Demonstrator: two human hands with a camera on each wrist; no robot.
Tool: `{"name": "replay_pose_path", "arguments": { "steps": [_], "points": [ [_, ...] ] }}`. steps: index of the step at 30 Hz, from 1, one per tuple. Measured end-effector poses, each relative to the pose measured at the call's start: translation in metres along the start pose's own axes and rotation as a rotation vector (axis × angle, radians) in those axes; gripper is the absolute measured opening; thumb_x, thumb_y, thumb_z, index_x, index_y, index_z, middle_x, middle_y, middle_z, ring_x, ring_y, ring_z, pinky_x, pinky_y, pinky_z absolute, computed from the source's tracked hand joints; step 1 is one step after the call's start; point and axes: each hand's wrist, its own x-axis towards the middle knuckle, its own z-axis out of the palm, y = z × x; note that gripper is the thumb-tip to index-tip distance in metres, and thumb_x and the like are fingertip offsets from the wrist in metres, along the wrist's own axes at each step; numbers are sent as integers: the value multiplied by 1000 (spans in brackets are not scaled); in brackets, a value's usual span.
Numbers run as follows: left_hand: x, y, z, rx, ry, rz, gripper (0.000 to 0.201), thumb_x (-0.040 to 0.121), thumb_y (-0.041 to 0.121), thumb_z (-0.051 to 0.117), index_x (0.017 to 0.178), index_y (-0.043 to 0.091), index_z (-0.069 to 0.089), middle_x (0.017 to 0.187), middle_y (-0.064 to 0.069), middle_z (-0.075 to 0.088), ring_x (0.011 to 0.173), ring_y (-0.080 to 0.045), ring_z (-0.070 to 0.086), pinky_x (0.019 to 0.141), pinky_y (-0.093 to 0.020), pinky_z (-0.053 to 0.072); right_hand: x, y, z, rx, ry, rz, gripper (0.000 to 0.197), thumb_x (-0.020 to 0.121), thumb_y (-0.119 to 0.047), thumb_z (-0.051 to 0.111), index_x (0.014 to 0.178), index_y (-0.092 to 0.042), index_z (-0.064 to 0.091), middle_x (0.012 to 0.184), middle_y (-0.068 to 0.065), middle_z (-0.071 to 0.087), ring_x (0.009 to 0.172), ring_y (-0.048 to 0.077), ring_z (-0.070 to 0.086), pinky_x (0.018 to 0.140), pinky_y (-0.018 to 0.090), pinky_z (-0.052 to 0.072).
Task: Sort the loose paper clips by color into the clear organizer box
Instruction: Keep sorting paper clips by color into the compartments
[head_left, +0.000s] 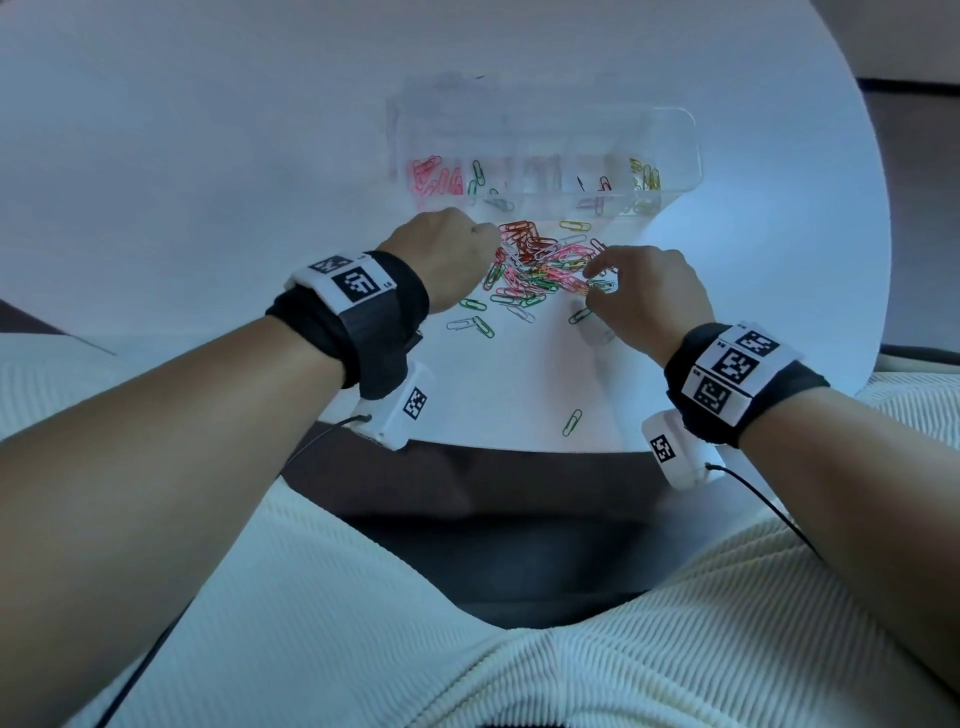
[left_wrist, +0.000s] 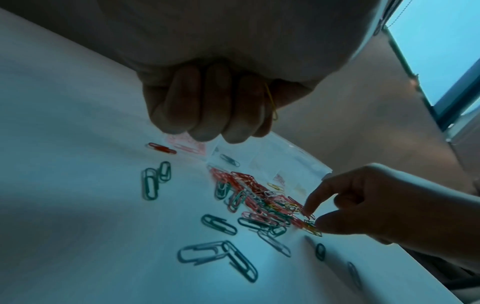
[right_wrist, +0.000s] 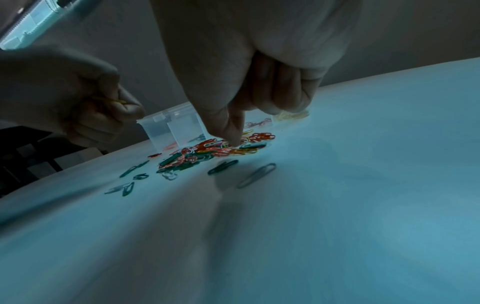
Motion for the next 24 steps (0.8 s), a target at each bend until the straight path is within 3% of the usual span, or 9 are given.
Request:
{"name": "replay_pose_path", "arguments": {
  "steps": [6,11,13,15,16,18,20,22,24],
  "points": [
    [-7,2,2,-49,13,69,42,95,25,33,56,14,24,56,-3,27,53,-20,24,51,-31,20,-2,-4,-2,-59,-34,17,12,87,-31,65,95,-28,73,75,-2,55,66,21,54,61,25,35],
    [-7,1,1,-77,30,172,46,103,34,31,62,15,29,62,0,34,57,-16,31,53,-32,24,0,-2,-4,34,-14,41,14,84,-38,70,88,-26,76,87,5,70,79,24,61,67,29,46],
    [-6,-1,0,-85,27,165,45,103,36,33,63,15,31,65,-2,39,61,-19,35,56,-31,26,2,-2,-9,93,11,31,14,83,-38,71,86,-25,77,82,2,71,75,17,61,65,25,45],
    [-5,0,-1,-91,12,143,44,102,37,34,65,12,35,70,-6,45,67,-23,41,61,-32,30,2,-6,-16,268,18,46,11,84,-35,72,84,-24,75,67,-7,64,58,1,55,53,13,38],
    [-5,0,-1,-102,6,136,44,102,37,34,66,12,36,70,-6,46,69,-23,44,62,-32,31,1,-9,-18,412,11,68,11,84,-33,73,82,-22,74,60,-9,58,49,0,51,47,11,34],
    [-7,3,-3,-154,-15,133,44,103,34,35,64,13,34,62,-1,43,63,-20,47,57,-29,31,-1,-14,-25,739,-46,169,13,83,-28,75,81,-15,74,50,-7,45,39,9,35,42,18,29],
    [-10,7,-4,-244,-53,119,44,103,29,37,61,14,37,57,2,48,45,-10,43,48,-24,30,-1,-16,-30,1057,-174,287,11,87,-21,70,79,-13,71,50,-6,29,45,13,21,44,25,19],
    [-13,10,-5,-385,-116,95,43,100,23,40,59,12,41,55,1,55,40,-13,36,47,-22,31,-1,-17,-34,1311,-329,368,16,88,-17,59,72,-15,60,57,-5,21,48,13,15,46,25,13],
    [-17,15,-7,-581,-182,78,40,97,18,44,58,12,40,50,-4,55,40,-16,28,43,-20,29,-2,-18,-40,1515,-428,409,14,78,-14,45,64,-15,45,62,-3,19,50,13,13,47,26,11]
  ]
}}
